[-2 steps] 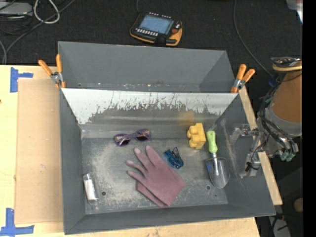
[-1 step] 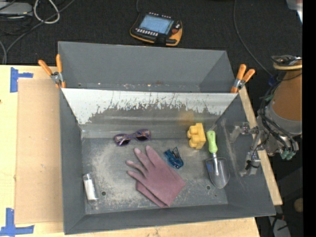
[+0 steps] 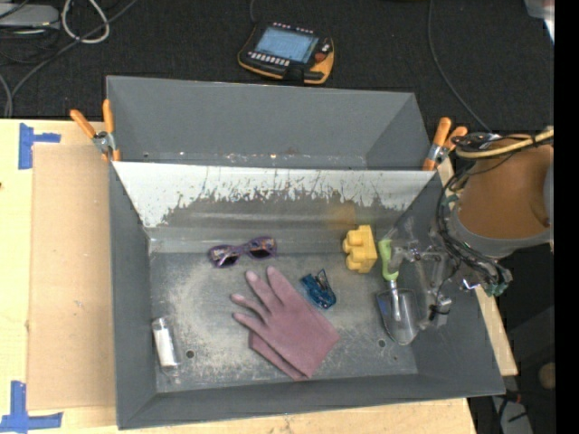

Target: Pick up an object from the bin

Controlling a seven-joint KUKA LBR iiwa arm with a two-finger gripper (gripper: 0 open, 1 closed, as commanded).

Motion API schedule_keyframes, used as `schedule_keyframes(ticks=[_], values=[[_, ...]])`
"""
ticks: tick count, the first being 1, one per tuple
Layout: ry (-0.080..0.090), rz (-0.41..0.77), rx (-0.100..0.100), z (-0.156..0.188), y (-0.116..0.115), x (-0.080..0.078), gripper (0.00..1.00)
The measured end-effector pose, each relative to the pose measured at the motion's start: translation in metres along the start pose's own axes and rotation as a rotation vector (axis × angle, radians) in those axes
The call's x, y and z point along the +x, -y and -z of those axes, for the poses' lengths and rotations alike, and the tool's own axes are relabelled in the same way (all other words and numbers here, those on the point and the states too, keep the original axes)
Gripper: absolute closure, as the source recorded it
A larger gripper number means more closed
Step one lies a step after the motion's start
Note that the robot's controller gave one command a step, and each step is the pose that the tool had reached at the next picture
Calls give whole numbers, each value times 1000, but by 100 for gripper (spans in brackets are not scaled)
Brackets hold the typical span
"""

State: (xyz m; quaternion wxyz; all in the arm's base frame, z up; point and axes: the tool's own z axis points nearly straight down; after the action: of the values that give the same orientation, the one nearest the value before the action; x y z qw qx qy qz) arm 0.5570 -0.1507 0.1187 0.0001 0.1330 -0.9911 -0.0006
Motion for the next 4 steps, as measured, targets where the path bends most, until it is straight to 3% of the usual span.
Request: schedule_keyframes(ticks=[1, 2, 3, 4], values=[[9, 569, -12, -50, -11, -18, 0], [1, 431, -2, 2, -4, -14, 0], [8, 547, -19, -45, -14, -17, 0], [4, 863, -6, -49, -14, -31, 100]])
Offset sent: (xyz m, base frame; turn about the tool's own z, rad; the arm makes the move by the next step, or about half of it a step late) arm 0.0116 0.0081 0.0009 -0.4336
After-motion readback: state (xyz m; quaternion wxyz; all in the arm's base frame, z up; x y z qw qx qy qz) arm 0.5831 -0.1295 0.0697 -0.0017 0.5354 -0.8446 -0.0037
